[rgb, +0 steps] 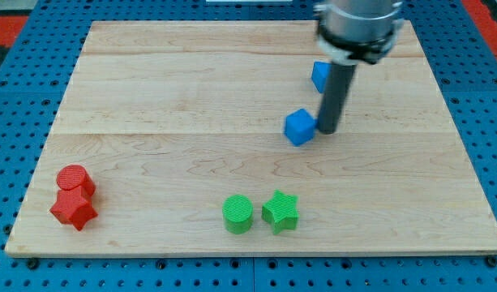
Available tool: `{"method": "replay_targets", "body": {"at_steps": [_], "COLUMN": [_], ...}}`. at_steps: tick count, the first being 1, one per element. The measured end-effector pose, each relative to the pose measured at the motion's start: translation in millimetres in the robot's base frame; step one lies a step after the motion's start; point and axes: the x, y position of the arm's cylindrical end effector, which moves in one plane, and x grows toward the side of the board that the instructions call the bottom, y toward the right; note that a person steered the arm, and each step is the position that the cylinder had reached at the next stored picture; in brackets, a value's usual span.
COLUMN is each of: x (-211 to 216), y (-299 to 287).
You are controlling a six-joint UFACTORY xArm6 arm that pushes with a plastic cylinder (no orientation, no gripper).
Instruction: Move the blue cube into the red circle
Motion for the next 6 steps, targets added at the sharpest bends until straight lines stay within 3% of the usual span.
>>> {"method": "replay_targets", "body": {"at_steps": [1,3,4,6], "x": [15.4,-2.4,-5.7,35.4], "y": [-95.8,-88.1,-145.3,-242.8]}}
